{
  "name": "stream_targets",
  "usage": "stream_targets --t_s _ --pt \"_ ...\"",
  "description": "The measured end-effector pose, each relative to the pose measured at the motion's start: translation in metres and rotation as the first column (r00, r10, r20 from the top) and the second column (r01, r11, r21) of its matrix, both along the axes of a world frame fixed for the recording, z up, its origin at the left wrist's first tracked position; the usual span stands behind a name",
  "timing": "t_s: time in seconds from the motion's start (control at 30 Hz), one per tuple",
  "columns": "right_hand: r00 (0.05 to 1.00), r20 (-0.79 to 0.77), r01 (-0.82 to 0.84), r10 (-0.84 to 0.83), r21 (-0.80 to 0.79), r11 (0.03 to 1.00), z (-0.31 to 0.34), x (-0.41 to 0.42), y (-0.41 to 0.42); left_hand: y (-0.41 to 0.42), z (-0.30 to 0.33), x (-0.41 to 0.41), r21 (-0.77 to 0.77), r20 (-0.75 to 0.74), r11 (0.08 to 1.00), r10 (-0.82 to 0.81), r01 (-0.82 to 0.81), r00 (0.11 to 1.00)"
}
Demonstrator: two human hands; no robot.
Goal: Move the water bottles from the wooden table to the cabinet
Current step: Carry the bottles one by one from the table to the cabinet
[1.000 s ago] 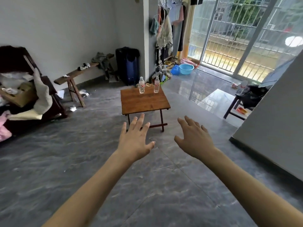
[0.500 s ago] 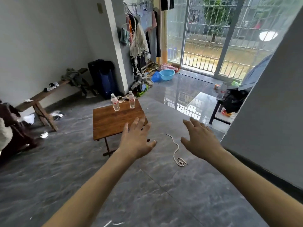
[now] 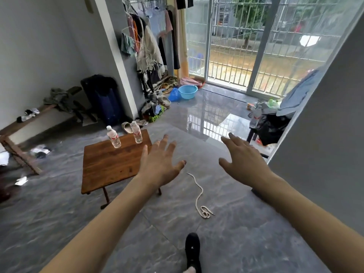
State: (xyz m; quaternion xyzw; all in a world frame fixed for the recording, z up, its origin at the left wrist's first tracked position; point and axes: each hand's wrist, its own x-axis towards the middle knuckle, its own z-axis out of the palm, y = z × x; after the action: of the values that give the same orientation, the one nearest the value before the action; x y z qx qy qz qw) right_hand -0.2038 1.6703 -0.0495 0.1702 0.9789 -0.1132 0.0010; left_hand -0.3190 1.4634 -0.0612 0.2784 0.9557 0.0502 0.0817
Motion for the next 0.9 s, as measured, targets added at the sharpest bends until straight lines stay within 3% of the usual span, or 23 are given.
stream_targets --t_s 0.47,0.9 --pt "0.995 -0.019 -0.1 0.101 0.044 0.994 0.014 -0.255 0.107 0.111 -0.008 -0.237 0.02 -0.013 0.995 0.096 -0.096 0.995" --pt "0.97 0.015 -0.242 0.242 0.013 0.97 -0.013 -0.427 0.183 0.162 -0.038 -0.369 -0.042 0.063 0.97 0.24 -0.238 0.969"
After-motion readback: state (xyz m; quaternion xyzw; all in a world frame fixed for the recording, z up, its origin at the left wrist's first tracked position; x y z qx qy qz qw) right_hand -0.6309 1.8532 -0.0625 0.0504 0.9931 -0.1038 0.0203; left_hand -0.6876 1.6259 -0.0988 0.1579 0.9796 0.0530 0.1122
